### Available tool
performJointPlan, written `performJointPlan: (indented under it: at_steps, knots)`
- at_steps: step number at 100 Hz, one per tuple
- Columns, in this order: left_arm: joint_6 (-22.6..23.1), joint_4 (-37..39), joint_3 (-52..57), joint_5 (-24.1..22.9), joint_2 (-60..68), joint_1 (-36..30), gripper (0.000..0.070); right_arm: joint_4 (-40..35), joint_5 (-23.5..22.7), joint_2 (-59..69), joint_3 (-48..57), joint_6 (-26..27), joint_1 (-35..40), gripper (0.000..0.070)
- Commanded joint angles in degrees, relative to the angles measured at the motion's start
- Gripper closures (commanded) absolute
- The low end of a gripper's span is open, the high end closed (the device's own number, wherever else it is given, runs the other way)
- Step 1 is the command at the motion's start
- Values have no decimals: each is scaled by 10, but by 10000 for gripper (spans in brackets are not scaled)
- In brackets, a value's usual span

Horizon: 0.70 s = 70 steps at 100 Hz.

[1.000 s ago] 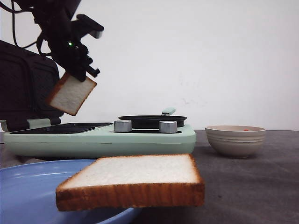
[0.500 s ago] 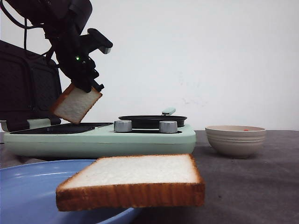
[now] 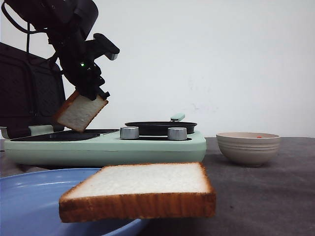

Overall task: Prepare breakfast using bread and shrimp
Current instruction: 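Carry the bread slice with the left gripper onto the press plate, then open the left gripper and lift it away from the press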

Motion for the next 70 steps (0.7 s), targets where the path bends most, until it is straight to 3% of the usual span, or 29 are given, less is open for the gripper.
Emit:
performJointPlan:
  at_steps: [1, 15, 22, 34, 46, 51, 70]
  knots:
    - [-1, 4, 15, 1, 15, -4, 677, 3, -1, 2, 10, -6, 2, 284]
    - [-7, -10, 15, 5, 15, -4, 454, 3, -1, 2, 10, -6, 2, 284]
    - [-23, -18, 15, 6, 15, -4, 382, 3, -1, 2, 10, -7, 2, 284]
    - [-49, -25, 15, 11, 15, -4, 362, 3, -1, 2, 10, -7, 2, 284]
    - [-73, -27, 15, 22, 15, -4, 215, 3, -1, 2, 10, -7, 2, 284]
    - [-81, -28, 15, 25, 15, -5, 188, 3, -1, 2, 10, -7, 2, 284]
    - [-107, -30, 15, 51, 15, -5, 184, 3, -1, 2, 10, -7, 2, 284]
